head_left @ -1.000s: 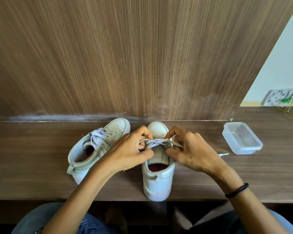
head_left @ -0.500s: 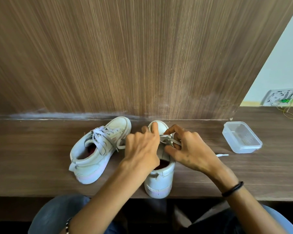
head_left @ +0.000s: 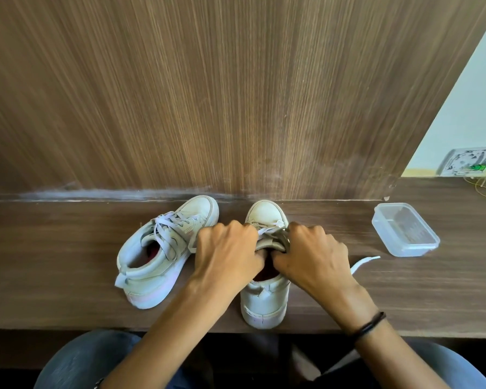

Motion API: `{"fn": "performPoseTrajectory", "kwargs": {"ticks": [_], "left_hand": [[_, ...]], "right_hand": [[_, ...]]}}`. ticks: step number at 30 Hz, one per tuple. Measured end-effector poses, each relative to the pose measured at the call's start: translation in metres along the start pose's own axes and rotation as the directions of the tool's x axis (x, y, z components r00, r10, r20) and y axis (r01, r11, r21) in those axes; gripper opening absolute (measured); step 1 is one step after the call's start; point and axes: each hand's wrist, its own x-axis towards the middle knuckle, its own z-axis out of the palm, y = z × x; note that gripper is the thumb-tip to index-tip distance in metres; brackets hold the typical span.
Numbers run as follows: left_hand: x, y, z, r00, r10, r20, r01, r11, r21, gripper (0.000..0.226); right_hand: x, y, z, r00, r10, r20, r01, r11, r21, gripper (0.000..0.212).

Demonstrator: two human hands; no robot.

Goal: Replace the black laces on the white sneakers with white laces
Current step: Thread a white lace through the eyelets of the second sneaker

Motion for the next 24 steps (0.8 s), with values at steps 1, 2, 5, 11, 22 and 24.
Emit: {"fn": "performPoseTrajectory", "kwargs": {"ticks": [1,2,5,11,22,24], "left_hand": [[0.002,-0.001,-0.001,0.999,-0.021,0.034,0.022,1.0,-0.017,0.013],[0.003,-0.001,-0.003,0.997,-0.037,0.07,0.039,0.999,-0.024,0.017],[0.006,0.003,-0.007,0.994,-0.04,0.105,0.041,0.999,-0.011,0.024],[-0.002,-0.002,-0.003,0.996,-0.062,0.065,0.069,0.99,-0.123,0.032],[0.008,-0.017,0.012,0.988,-0.11,0.105,0.131,0.966,-0.223,0.037],[0.008,-0.017,0.014,0.987,-0.123,0.102,0.144,0.963,-0.229,0.038]], "right_hand": [[-0.001,-0.002,-0.001,1.0,-0.007,-0.003,0.007,1.0,-0.029,0.023],[-0.002,-0.004,-0.001,1.0,-0.02,-0.004,0.02,0.998,-0.062,0.028],[-0.003,-0.003,-0.001,0.997,-0.074,-0.031,0.069,0.987,-0.145,0.028],[-0.002,0.004,0.004,0.986,-0.152,-0.067,0.141,0.978,-0.154,0.02],[0.009,0.014,0.007,0.974,-0.225,-0.032,0.222,0.973,-0.065,0.032],[0.011,0.017,0.009,0.975,-0.217,-0.043,0.215,0.975,-0.057,0.034]]}}
